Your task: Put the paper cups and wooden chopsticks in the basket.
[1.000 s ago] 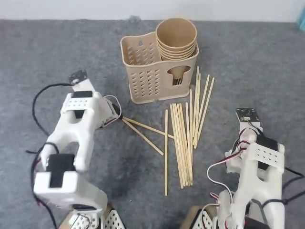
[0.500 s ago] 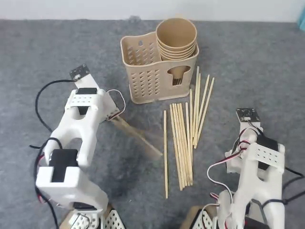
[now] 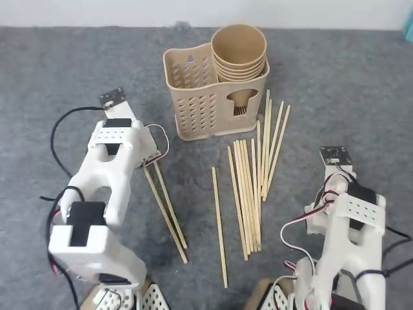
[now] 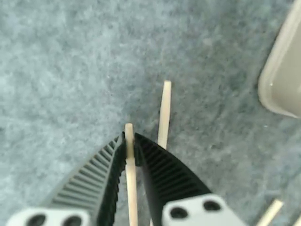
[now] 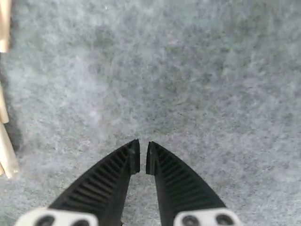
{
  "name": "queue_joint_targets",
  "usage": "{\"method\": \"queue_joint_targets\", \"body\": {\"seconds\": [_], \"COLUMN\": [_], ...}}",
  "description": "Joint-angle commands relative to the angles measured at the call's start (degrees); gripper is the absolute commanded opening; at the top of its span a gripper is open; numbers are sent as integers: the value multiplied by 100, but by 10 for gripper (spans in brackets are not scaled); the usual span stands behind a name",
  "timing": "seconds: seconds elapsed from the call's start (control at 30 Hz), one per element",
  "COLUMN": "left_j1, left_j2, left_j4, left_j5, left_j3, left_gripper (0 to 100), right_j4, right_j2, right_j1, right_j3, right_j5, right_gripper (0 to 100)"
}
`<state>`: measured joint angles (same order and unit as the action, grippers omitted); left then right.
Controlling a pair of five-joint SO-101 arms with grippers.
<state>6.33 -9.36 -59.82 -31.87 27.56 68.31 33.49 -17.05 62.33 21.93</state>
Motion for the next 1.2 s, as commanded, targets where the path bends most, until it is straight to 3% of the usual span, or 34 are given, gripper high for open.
{"method": "queue_joint_targets", "body": {"seconds": [0.0, 0.3, 0.53, 0.8, 1.07, 1.17], "left_j1": [273, 598, 624, 589, 554, 123], "left_j2": [316, 2259, 3868, 5125, 4905, 4607], "left_j4": [-360, -1873, -1767, -97, 3095, 3912], "left_j5": [62, 440, 475, 1319, 1582, 1600], "left_j3": [-409, -1279, -2000, -2633, -2642, -2651], "left_gripper": [12, 12, 12, 12, 12, 12], "right_j4": [13, 13, 13, 4, 4, 4], "right_j2": [75, 75, 75, 75, 75, 75], "right_j1": [-22, -22, -22, -22, -22, -22], "right_j3": [-18, -18, -18, -18, -18, -18], "right_j5": [79, 79, 79, 79, 53, 44], "right_gripper": [47, 47, 47, 47, 47, 47]}}
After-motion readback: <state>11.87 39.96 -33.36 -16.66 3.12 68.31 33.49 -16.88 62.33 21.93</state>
